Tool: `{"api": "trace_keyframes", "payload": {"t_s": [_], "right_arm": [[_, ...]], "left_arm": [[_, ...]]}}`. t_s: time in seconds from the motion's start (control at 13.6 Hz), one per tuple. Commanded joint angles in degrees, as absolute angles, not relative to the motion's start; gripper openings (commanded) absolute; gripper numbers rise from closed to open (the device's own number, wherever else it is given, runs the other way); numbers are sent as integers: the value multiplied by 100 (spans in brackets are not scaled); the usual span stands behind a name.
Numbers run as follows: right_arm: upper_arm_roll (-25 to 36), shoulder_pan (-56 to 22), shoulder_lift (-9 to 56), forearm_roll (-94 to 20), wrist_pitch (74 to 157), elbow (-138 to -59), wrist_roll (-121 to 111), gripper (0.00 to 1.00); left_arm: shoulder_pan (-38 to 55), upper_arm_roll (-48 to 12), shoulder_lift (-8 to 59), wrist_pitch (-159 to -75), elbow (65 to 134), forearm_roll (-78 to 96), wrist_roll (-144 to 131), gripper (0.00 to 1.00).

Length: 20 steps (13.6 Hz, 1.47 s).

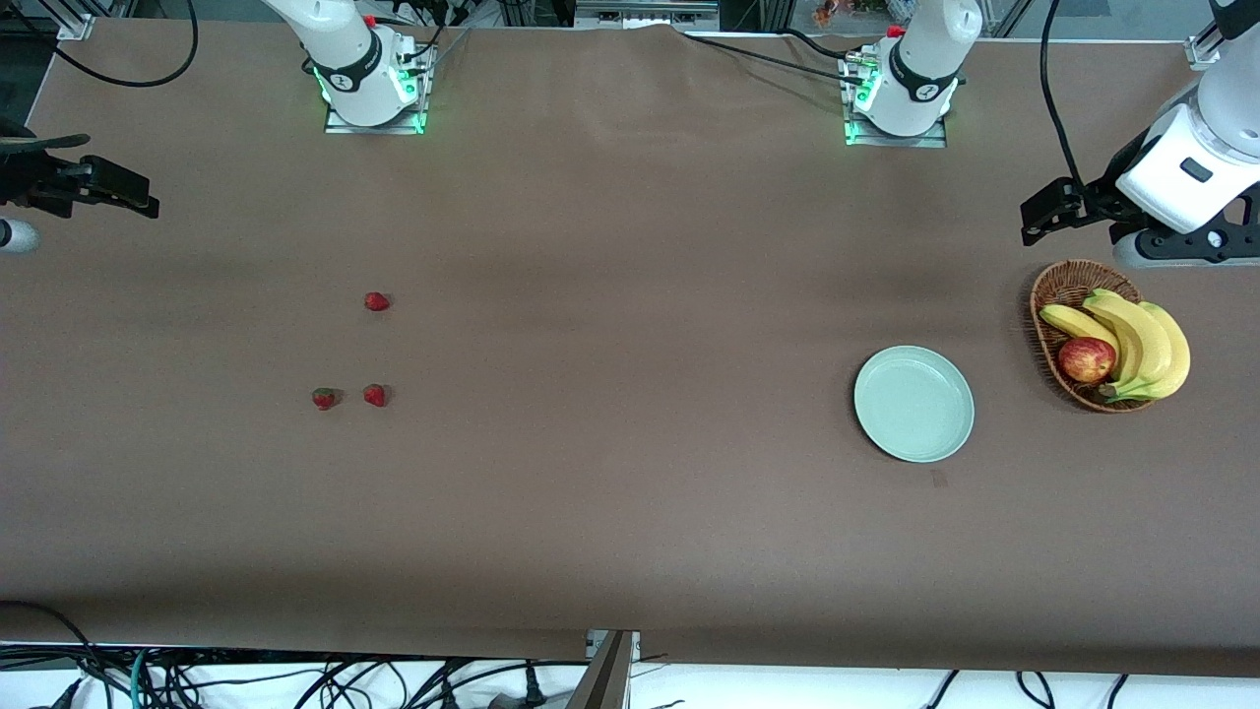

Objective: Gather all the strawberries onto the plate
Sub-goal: 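Reach the right gripper down to the three red strawberries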

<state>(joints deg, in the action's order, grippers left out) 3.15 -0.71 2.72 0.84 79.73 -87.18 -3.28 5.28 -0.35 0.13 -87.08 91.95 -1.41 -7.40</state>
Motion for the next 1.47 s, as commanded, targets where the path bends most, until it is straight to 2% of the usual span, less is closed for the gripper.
{"api": "trace_keyframes", "payload": {"t_s": [0.0, 0.29, 0.44, 0.59, 0.88, 1.4], "right_arm": [[281, -44, 325, 114, 7936, -8578, -378, 100], [264, -105, 544, 105, 7972, -8587, -361, 100], [264, -289, 851, 114, 8050, -8587, -334, 100], [272, -535, 1421, 123, 8374, -8587, -369, 100], [264, -878, 2546, -53, 9769, -8762, -308, 100], [264, -993, 3119, -62, 12538, -10150, -281, 100]], "left_arm": [[458, -26, -44, -8622, 9193, -132, -615, 100], [448, 0, -35, -8657, 9167, -141, -615, 100], [457, -9, -35, -8657, 9167, -141, -615, 100], [457, -26, -35, -8657, 9167, -132, -615, 100], [457, -26, -35, -8666, 9167, -132, -615, 100], [448, -26, -35, -8640, 9167, -132, -615, 100]]}}
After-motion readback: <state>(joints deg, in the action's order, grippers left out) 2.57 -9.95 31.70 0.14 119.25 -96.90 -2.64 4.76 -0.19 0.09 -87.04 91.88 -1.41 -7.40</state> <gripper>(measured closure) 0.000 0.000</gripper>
